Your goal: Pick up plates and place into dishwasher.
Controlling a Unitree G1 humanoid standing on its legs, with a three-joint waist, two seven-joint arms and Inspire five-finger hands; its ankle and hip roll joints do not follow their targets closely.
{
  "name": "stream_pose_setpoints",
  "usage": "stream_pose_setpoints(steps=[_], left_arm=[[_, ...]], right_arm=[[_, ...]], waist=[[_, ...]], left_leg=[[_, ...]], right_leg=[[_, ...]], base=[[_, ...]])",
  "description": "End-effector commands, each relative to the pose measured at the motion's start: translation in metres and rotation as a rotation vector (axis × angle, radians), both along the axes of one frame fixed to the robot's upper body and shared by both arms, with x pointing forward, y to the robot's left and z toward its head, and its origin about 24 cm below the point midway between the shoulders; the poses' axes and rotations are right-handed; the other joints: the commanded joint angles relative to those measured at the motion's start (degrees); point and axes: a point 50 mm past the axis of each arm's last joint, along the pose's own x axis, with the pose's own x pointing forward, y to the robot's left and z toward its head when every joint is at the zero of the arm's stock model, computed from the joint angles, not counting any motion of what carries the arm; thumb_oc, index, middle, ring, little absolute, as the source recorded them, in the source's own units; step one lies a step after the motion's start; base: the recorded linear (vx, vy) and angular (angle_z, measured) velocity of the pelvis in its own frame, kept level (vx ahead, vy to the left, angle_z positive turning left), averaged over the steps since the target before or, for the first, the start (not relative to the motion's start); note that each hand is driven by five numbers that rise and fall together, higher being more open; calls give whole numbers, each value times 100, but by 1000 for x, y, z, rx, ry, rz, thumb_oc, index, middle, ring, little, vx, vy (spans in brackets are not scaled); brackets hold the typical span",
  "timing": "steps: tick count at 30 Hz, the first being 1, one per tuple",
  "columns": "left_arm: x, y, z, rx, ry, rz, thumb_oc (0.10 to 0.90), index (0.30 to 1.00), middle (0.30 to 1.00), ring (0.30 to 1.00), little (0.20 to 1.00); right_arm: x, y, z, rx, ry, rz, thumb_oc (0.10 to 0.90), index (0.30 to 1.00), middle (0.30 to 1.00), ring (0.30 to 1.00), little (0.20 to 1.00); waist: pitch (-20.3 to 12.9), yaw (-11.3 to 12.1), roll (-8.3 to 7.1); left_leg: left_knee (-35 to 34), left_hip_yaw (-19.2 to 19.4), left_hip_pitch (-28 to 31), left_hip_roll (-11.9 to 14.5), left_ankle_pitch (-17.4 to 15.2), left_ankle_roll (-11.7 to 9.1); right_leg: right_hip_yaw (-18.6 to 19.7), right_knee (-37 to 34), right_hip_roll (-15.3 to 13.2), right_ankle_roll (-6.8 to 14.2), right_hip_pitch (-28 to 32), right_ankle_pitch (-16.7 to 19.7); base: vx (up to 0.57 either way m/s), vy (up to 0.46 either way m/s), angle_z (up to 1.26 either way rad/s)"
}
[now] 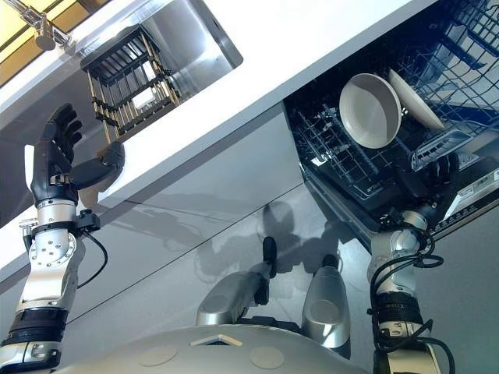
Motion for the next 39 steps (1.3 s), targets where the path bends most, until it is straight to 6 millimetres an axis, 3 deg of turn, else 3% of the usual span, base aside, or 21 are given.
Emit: stream_pose_setpoints(steps=[1, 5, 7, 13, 20, 24, 29, 33, 39], left_arm=[[12, 10, 45, 92, -166, 6, 800, 900, 900, 900, 900], [14, 8, 46, 98, -166, -6, 800, 900, 900, 900, 900], [16, 5, 49, 104, -167, -22, 800, 900, 900, 900, 900], [27, -1, 53, 105, -166, -60, 800, 900, 900, 900, 900], [44, 0, 74, 127, -174, -117, 800, 900, 900, 900, 900], [49, -2, 79, 131, -174, -135, 800, 900, 900, 900, 900], [52, 0, 85, 140, -171, -136, 800, 900, 900, 900, 900], [56, 5, 93, 151, -180, -133, 800, 900, 900, 900, 900], [58, 3, 96, 152, -178, -140, 800, 900, 900, 900, 900]], right_arm=[[22, 12, 16, 103, -123, 139, 800, 900, 900, 900, 900], [25, 13, 12, 272, -185, 182, 800, 900, 900, 900, 900], [33, 21, 23, 311, -266, 278, 800, 900, 900, 900, 900], [66, 44, 65, 189, -364, 583, 800, 900, 900, 900, 900], [111, 76, 138, 52, -513, 854, 800, 900, 900, 900, 900], [122, 87, 187, -18, -645, 923, 800, 900, 900, 900, 900], [124, 120, 246, -35, -857, 1014, 800, 900, 900, 900, 900], [119, 127, 277, -32, -987, 881, 800, 900, 900, 900, 900], [111, 112, 279, -139, -993, 608, 800, 900, 900, 900, 900]], waist=[[-207, 0, -199], [-195, 23, -212], [-169, 64, -209], [-116, 194, -154], [22, 441, -192], [74, 574, -221], [107, 759, -282], [144, 847, -343], [156, 840, -360]], left_leg=[[279, 91, 162, -459, -690, 156], [289, 69, 163, -450, -680, 154], [335, 29, 139, -453, -681, 164], [459, -74, 37, -493, -683, 159], [583, -190, -111, -509, -698, 146], [718, -249, -183, -541, -741, 153], [835, -281, -277, -560, -789, 168], [903, -289, -399, -543, -804, 183], [881, -307, -371, -569, -777, 202]], right_leg=[[-182, -895, 163, -118, 289, 472], [-212, -858, 152, -119, 294, 466], [-245, -797, 134, -122, 282, 456], [-305, -668, 58, -123, 190, 445], [-368, -710, 26, -104, 126, 543], [-427, -867, 5, -75, 128, 688], [-449, -1146, 13, -6, 144, 902], [-452, -1154, 33, 4, 68, 950], [-458, -1191, 57, -28, 97, 1001]], base=[[35, -11, 5], [18, -16, 5], [0, 0, 0], [6, -1, 1], [-8, -35, -1], [5, -24, 0], [17, -43, 4], [-25, -60, 3], [2, -15, 4]])
